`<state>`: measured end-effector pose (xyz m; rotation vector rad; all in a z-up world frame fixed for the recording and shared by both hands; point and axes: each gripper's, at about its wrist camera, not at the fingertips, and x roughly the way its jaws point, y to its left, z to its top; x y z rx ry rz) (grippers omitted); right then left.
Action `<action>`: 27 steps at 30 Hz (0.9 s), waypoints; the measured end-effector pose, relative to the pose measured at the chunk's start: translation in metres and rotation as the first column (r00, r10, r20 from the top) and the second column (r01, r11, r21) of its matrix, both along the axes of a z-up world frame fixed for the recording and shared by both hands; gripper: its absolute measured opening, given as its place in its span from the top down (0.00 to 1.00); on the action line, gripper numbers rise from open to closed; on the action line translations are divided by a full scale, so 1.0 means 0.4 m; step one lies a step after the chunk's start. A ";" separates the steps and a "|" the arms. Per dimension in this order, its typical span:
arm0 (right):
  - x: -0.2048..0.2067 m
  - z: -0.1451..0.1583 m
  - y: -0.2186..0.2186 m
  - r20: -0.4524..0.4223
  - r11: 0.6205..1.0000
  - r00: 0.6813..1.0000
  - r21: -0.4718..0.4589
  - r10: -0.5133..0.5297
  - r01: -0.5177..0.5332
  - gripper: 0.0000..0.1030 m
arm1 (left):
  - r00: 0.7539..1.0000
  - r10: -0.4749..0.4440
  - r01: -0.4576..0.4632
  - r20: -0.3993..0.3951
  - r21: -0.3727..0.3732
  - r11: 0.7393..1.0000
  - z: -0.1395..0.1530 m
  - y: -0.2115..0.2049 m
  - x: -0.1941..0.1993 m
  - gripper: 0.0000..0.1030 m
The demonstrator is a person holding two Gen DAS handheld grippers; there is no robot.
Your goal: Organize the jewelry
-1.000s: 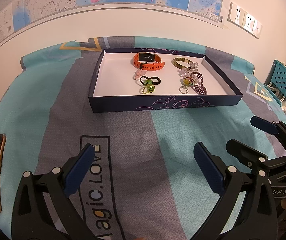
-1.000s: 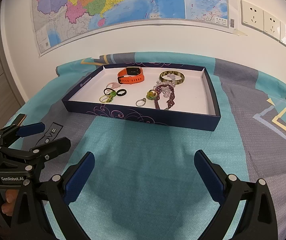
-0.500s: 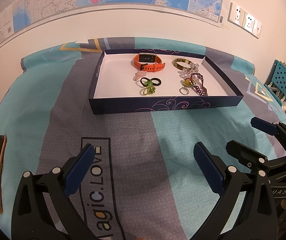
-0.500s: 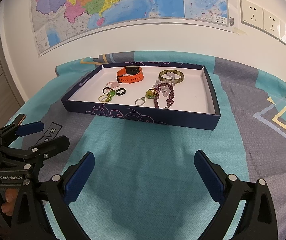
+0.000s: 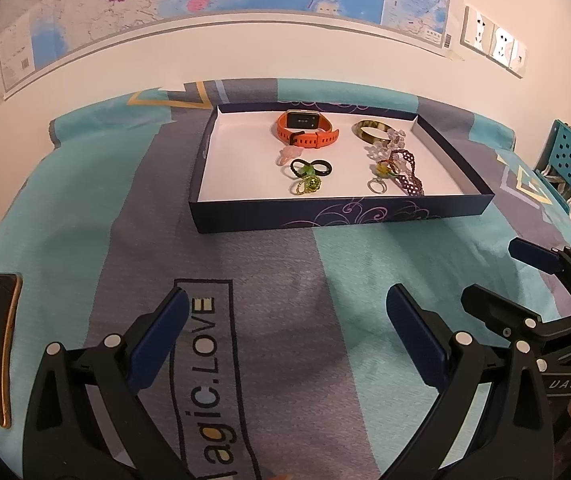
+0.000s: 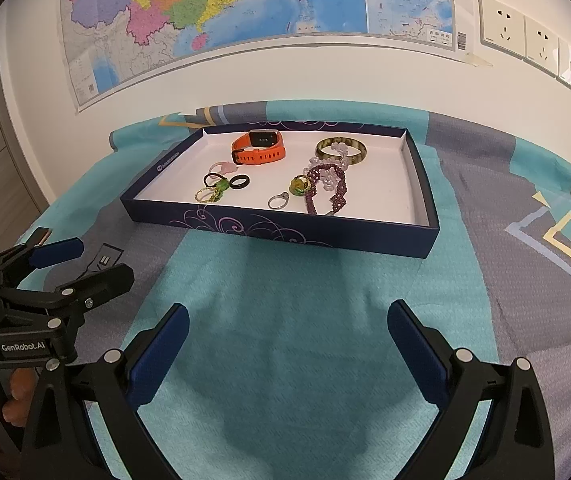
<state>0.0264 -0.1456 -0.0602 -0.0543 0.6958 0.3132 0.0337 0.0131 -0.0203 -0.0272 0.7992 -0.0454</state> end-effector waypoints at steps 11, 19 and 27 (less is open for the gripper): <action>-0.001 -0.003 0.000 -0.008 1.000 1.000 -0.004 0.000 0.000 0.07 | 1.000 0.012 -0.013 0.015 0.023 1.000 0.003 -0.001 -0.008 0.06; -0.004 -0.002 -0.001 -0.008 1.000 1.000 0.002 0.001 -0.001 0.07 | 0.999 0.023 -0.024 0.027 0.034 0.999 0.007 0.002 -0.016 0.06; -0.008 -0.002 -0.002 -0.007 1.000 1.000 0.002 0.000 0.000 0.07 | 0.999 0.020 -0.022 0.034 0.044 0.999 0.010 -0.003 -0.025 0.06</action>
